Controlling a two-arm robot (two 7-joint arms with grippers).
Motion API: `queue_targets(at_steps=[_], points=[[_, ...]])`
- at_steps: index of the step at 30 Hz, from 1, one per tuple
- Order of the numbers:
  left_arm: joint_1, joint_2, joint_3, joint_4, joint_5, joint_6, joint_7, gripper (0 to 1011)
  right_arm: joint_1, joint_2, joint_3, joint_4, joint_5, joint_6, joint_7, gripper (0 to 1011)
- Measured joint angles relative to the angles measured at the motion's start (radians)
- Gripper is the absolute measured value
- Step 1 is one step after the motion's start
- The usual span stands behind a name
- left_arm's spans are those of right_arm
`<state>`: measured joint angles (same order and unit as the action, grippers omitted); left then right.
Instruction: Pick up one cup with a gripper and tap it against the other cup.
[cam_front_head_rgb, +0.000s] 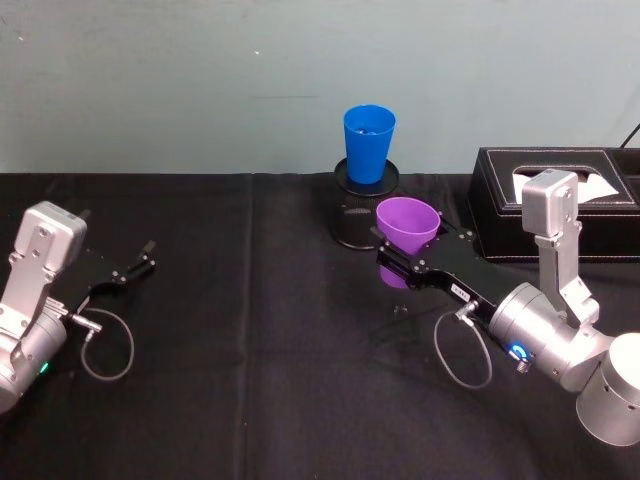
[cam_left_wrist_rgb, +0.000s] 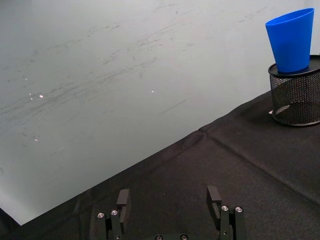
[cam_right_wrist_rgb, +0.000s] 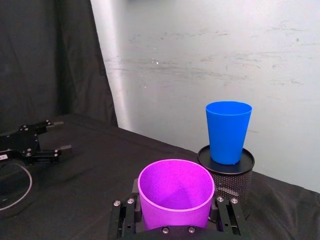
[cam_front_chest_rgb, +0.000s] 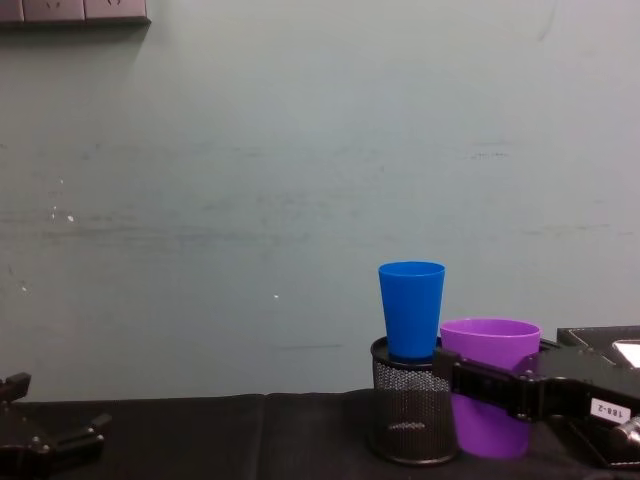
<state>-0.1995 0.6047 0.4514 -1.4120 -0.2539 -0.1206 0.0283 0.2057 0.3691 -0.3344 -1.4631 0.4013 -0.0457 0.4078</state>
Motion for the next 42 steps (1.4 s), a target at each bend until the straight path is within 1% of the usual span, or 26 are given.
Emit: queue_targets(at_steps=[42], points=[[0.000,0.000,0.000,0.000,0.000,0.000,0.000,1000,0.000,0.000,0.000,0.000,0.000,0.000,0.000,729]])
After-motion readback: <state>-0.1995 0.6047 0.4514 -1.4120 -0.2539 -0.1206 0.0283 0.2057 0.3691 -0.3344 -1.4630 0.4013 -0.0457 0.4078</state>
